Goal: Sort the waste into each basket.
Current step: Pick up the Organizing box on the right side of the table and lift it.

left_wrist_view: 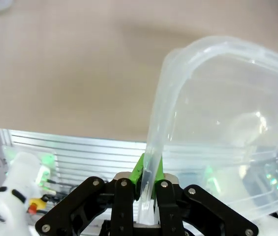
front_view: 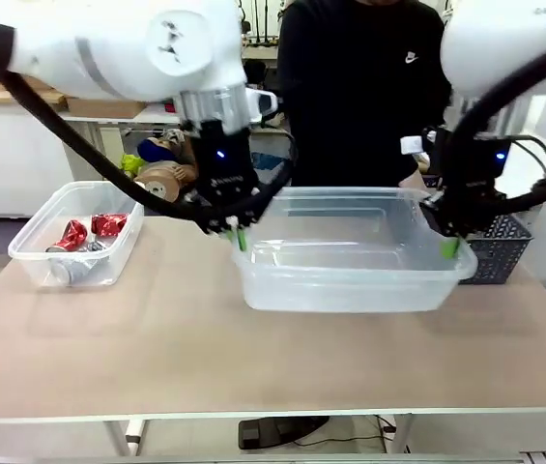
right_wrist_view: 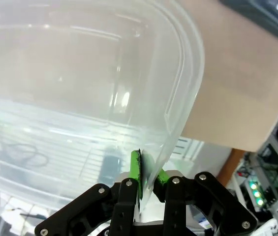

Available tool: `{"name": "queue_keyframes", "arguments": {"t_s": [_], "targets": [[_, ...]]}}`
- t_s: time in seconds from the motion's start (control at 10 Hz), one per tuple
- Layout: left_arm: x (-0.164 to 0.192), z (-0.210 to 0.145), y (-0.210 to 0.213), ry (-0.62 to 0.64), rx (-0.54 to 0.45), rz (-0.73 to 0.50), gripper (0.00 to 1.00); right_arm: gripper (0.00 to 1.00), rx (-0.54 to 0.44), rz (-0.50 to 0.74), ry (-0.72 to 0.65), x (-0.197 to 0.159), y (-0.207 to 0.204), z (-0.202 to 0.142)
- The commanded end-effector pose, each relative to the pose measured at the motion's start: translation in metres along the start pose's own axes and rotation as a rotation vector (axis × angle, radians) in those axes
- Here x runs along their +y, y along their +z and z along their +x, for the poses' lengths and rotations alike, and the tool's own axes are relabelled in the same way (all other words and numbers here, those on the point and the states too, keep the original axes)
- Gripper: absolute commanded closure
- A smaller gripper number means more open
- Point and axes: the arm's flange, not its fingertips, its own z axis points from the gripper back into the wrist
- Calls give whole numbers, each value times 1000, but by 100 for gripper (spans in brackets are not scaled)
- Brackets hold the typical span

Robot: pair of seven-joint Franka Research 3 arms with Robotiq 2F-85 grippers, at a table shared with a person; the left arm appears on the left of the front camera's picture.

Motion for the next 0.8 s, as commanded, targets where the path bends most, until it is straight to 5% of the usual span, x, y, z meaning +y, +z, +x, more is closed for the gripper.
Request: {"name": "queue_keyframes", "arguments": {"t_s": [0.0, 0.3, 0.7], "targets": [[37, 37, 6, 32, -68, -1, 100, 100, 46, 108, -7, 31, 3, 16], [80, 93, -4, 38, 6, -25, 100, 100, -5, 155, -34, 58, 1, 45], [101, 107, -16, -47, 5, -93, 100, 100, -22, 127, -185, 59, -22, 91]]}}
